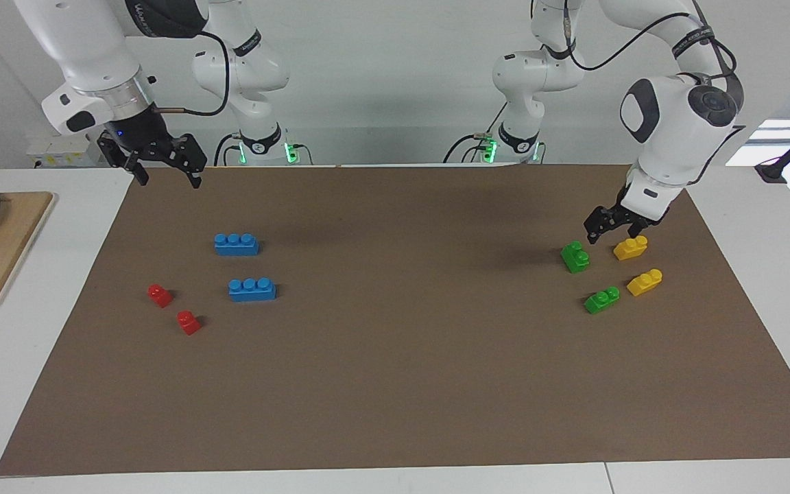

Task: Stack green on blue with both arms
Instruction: 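Move the left gripper over the green brick nearer the robot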

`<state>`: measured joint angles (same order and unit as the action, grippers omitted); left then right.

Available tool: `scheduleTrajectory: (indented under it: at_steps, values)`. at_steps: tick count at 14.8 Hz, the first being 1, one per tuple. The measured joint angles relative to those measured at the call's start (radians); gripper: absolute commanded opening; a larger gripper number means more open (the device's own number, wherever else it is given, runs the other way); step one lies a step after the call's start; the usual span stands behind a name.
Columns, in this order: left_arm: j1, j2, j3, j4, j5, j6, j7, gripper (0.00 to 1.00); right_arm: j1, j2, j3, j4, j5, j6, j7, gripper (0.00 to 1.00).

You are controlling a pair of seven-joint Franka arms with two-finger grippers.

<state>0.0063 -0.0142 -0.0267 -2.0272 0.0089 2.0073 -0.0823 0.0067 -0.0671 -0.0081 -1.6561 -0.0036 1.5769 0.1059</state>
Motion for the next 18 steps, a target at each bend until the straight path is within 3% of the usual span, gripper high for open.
scheduleTrajectory:
  at_steps: [5, 18]
  values:
    - [0.0, 0.004, 0.002, -0.105, 0.0, 0.117, 0.0, 1.0, 0.0, 0.0, 0.0, 0.0, 0.0, 0.0, 0.0, 1.0]
    - [-0.001, -0.002, -0.002, -0.258, 0.0, 0.222, -0.059, 1.0, -0.016, 0.0, -0.002, 0.0, 0.0, 0.0, 0.0, 1.0]
